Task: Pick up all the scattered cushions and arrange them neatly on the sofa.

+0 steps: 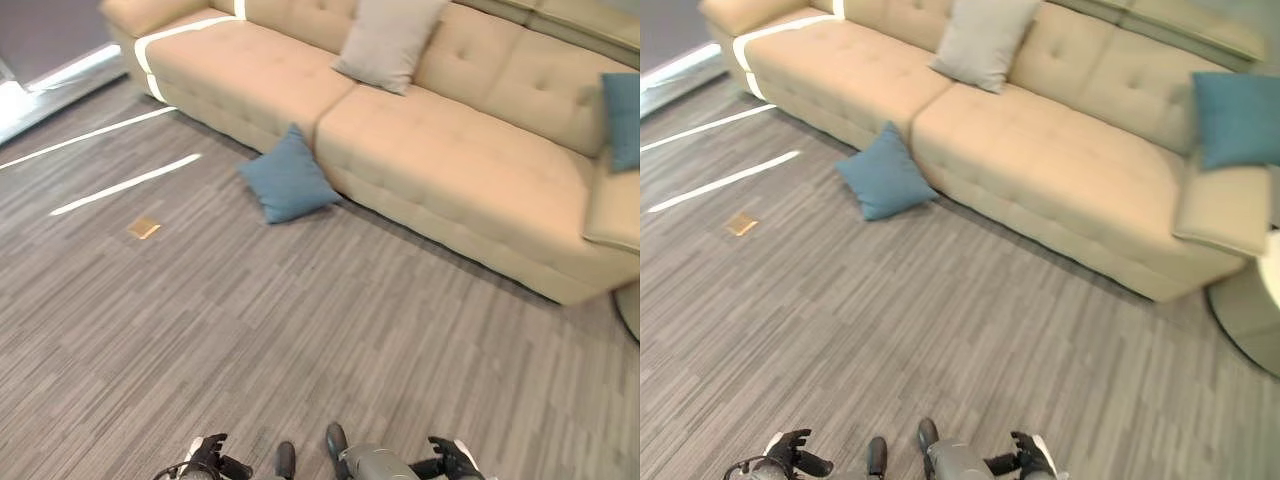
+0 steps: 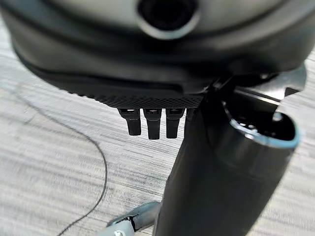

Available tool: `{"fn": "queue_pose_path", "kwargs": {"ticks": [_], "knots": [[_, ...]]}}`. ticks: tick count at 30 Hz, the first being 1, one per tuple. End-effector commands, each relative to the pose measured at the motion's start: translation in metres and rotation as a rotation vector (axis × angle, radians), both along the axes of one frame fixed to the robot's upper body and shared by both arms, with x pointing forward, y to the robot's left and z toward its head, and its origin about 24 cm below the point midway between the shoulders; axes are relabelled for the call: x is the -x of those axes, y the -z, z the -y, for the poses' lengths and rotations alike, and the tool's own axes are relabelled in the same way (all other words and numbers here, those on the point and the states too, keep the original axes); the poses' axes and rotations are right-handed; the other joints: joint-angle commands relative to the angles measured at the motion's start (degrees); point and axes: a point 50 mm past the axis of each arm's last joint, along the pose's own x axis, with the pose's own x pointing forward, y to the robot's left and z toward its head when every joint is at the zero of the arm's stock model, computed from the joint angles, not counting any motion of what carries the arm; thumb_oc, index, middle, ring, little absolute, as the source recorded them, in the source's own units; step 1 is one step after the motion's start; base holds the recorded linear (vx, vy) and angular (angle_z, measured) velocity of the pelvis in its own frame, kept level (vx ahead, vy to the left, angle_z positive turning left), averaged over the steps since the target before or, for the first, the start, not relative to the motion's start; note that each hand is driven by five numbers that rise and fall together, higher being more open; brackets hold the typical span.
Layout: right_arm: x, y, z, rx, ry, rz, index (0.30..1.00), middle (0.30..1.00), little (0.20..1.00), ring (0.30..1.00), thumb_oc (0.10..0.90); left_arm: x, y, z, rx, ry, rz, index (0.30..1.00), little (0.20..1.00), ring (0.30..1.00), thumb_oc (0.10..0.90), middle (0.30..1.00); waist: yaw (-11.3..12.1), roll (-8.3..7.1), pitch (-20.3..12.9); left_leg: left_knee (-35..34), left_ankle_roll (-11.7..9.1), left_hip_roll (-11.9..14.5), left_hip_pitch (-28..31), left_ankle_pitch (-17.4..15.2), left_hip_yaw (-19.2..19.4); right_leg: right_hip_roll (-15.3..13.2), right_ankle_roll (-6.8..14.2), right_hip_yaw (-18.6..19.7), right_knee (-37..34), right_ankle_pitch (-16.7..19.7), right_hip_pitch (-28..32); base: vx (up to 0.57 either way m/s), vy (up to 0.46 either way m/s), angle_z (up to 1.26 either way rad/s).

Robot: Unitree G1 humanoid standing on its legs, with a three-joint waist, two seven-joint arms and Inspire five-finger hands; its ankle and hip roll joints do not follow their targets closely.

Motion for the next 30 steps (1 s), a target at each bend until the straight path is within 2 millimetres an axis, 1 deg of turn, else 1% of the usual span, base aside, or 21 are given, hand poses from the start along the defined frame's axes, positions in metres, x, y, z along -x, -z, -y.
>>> {"fn": "queue_pose_path", "kwargs": {"ticks": [1,2,3,4,6,7,8,10,13,15,17,20,21,22,23,24,25,26,27,28,30], "knots": [[-0.009,-0.005,0.012,0.041,0.007,0.033,0.900,0.900,0.900,0.900,0.800,-0.006,-0.004,-0.010,-0.032,0.015,0.020,0.900,0.900,0.900,0.800,0.900,-0.1,-2.58,-2.5,3.5,-0.9,-4.9,-1.6,-4.5,1.1,-1.3,5.8,0.1,-2.2,-2.3,4.1,0.11,-0.147,0.55],[-0.008,-0.005,0.013,0.041,0.015,0.032,0.900,0.900,0.900,0.900,0.800,-0.005,-0.003,-0.008,-0.023,0.007,0.017,0.900,0.900,0.900,0.800,0.900,-0.1,-2.67,-2.9,5.3,-1.8,-4.6,-2.0,-5.5,1.1,-1.6,5.3,-0.6,-3.4,-2.4,5.0,0.08,-0.095,0.34],[-0.008,-0.005,0.013,0.041,0.015,0.032,0.900,0.900,0.900,0.900,0.800,-0.005,-0.003,-0.008,-0.023,0.007,0.017,0.900,0.900,0.900,0.800,0.900,-0.1,-2.67,-2.9,5.4,-1.8,-4.6,-2.1,-5.5,1.0,-1.6,5.3,-0.7,-3.5,-2.4,5.0,0.12,-0.201,0.48],[-0.008,-0.006,0.017,0.049,0.025,0.038,0.900,0.900,0.900,0.900,0.800,-0.006,-0.003,-0.006,-0.021,0.016,0.016,0.900,0.900,0.900,0.800,0.900,-0.1,-3.07,-2.4,10.2,-3.0,-4.7,-4.0,-6.6,1.8,-2.0,4.8,-1.4,-4.1,-2.7,5.9,0.03,-0.148,0.47],[-0.012,-0.009,0.022,0.063,0.039,0.055,0.900,0.900,0.900,0.900,0.800,-0.011,-0.004,-0.003,-0.017,0.018,0.033,0.900,0.900,0.900,0.800,0.900,-0.1,-3.49,-1.0,17.1,-4.4,-4.2,-8.2,-6.3,4.9,-3.1,4.4,-3.2,-4.5,-2.9,6.7,-0.02,-0.118,0.82],[-0.013,-0.009,0.024,0.067,0.048,0.058,0.900,0.900,0.900,0.900,0.800,-0.013,-0.004,-0.002,-0.016,0.016,0.038,0.900,0.900,0.900,0.800,0.900,-0.2,-3.54,-0.6,19.5,-4.4,-3.5,-9.9,-6.4,7.1,-3.7,4.2,-4.1,-4.7,-3.0,6.9,0.10,-0.054,0.86],[-0.005,-0.008,0.028,0.076,0.074,0.037,0.900,0.900,0.900,0.900,0.800,0.000,-0.001,-0.002,-0.018,0.006,0.004,0.900,0.900,0.900,0.800,0.900,-0.1,-3.39,-1.2,18.1,-3.4,0.2,-12.1,-6.0,14.9,-5.0,3.9,-7.2,-5.8,-4.3,9.3,0.13,-0.038,0.66],[-0.003,-0.008,0.028,0.077,0.071,0.030,0.900,0.900,0.900,0.900,0.800,0.002,0.000,-0.003,-0.018,0.009,-0.008,0.900,0.900,0.900,0.800,0.900,0.1,-3.23,-1.6,16.3,-3.3,0.4,-12.7,-5.1,15.1,-4.9,3.9,-7.6,-6.3,-4.7,9.8,0.19,-0.006,0.54],[-0.002,-0.007,0.026,0.074,0.071,0.027,0.900,0.900,0.900,0.900,0.800,0.008,0.001,-0.004,-0.017,0.002,-0.020,0.900,0.900,0.900,0.800,0.900,1.2,-2.85,-1.9,12.2,-3.8,0.4,-15.5,-0.8,13.9,-4.0,4.1,-7.0,-7.3,-6.0,12.2,0.27,0.047,0.44],[0.002,-0.005,0.023,0.064,0.067,0.013,0.900,0.900,0.900,0.900,0.800,0.015,0.003,-0.005,-0.014,-0.008,-0.046,0.900,0.900,0.900,0.800,0.900,1.5,-2.64,-2.7,9.6,-3.4,0.0,-14.0,-0.2,13.6,-3.8,4.4,-6.3,-6.9,-7.1,13.3,0.33,0.138,-0.14],[0.002,-0.005,0.022,0.063,0.064,0.013,0.900,0.900,0.900,0.900,0.800,0.017,0.003,-0.005,-0.016,-0.007,-0.051,0.900,0.900,0.900,0.800,0.900,1.4,-2.82,-3.0,9.5,-3.2,-0.4,-13.5,-0.4,13.5,-4.2,4.7,-5.8,-6.4,-7.3,13.6,0.23,0.129,-0.29],[-0.001,-0.004,0.017,0.050,0.044,0.018,0.900,0.900,0.900,0.900,0.800,0.014,0.002,-0.006,-0.019,0.007,-0.044,0.900,0.900,0.900,0.800,0.900,1.7,-2.99,-3.8,8.9,-1.9,-1.2,-11.9,-1.7,13.4,-5.6,6.1,-4.6,-2.1,-7.4,12.8,0.20,0.143,-0.37],[-0.003,-0.005,0.016,0.045,0.040,0.025,0.900,0.900,0.900,0.900,0.800,0.010,0.001,-0.006,-0.023,0.019,-0.032,0.900,0.900,0.900,0.800,0.900,1.6,-2.98,-3.9,8.8,-1.4,-1.5,-11.3,-2.2,13.5,-6.2,6.9,-4.4,0.6,-6.6,12.0,0.15,0.138,-0.31],[-0.010,-0.006,0.014,0.038,0.032,0.043,0.900,0.900,0.900,0.900,0.800,0.002,-0.001,-0.008,-0.031,0.034,-0.012,0.900,0.900,0.900,0.800,0.900,1.2,-2.99,-3.2,8.5,-0.2,-2.1,-9.4,-3.1,13.2,-7.1,8.2,-3.6,8.3,-2.8,8.9,0.19,0.178,-0.32],[-0.016,-0.008,0.013,0.033,0.020,0.059,0.900,0.900,0.900,0.900,0.800,-0.005,-0.004,-0.009,-0.034,0.043,0.007,0.900,0.900,0.900,0.800,0.900,0.7,-2.63,-2.8,8.2,0.3,-2.1,-8.6,-3.4,13.0,-7.1,8.7,-3.1,12.3,0.1,6.4,0.12,0.121,-0.17],[-0.016,-0.008,0.013,0.033,0.020,0.059,0.900,0.900,0.900,0.900,0.800,-0.005,-0.004,-0.009,-0.034,0.043,0.007,0.900,0.900,0.900,0.800,0.900,0.8,-2.67,-2.8,8.2,0.4,-2.1,-8.6,-3.4,13.0,-7.1,8.7,-3.0,12.5,0.0,6.3,0.07,0.075,-0.02],[-0.021,-0.009,0.011,0.029,0.011,0.076,0.900,0.900,0.900,0.900,0.800,-0.009,-0.005,-0.010,-0.037,0.050,0.019,0.900,0.900,0.900,0.800,0.900,0.3,-2.29,-2.2,8.1,0.8,-1.9,-8.0,-3.6,12.9,-7.2,8.8,-3.0,15.7,1.5,4.6,0.08,0.069,0.14],[-0.025,-0.010,0.009,0.026,0.006,0.089,0.900,0.900,0.900,0.900,0.800,-0.013,-0.006,-0.011,-0.039,0.054,0.028,0.900,0.900,0.900,0.800,0.900,0.1,-1.85,-1.9,8.0,1.0,-1.7,-7.5,-4.0,12.8,-7.2,8.8,-3.0,18.2,1.8,3.1,0.22,0.141,0.11],[-0.026,-0.010,0.008,0.026,-0.001,0.092,0.900,0.900,0.900,0.900,0.800,-0.013,-0.006,-0.011,-0.038,0.054,0.031,0.900,0.900,0.900,0.800,0.900,-0.4,-1.06,-1.9,7.1,1.3,-1.6,-5.4,-4.8,12.6,-7.1,8.1,-4.0,19.8,1.2,0.9,0.18,0.106,-0.01],[-0.025,-0.010,0.008,0.027,-0.001,0.092,0.900,0.900,0.900,0.900,0.800,-0.013,-0.006,-0.011,-0.038,0.054,0.031,0.900,0.900,0.900,0.800,0.900,-0.4,-1.10,-1.8,7.0,1.3,-1.7,-5.3,-4.8,12.6,-7.1,8.1,-4.0,19.9,1.0,1.0,0.23,0.091,-0.13],[-0.024,-0.010,0.009,0.029,-0.008,0.087,0.900,0.900,0.900,0.900,0.800,-0.012,-0.006,-0.011,-0.034,0.054,0.029,0.900,0.900,0.900,0.800,0.900,-0.9,-0.84,-2.0,5.8,1.2,-2.0,-3.2,-5.6,11.9,-5.9,7.5,-5.4,16.5,-0.9,-0.7,0.23,0.021,-0.04]]}}
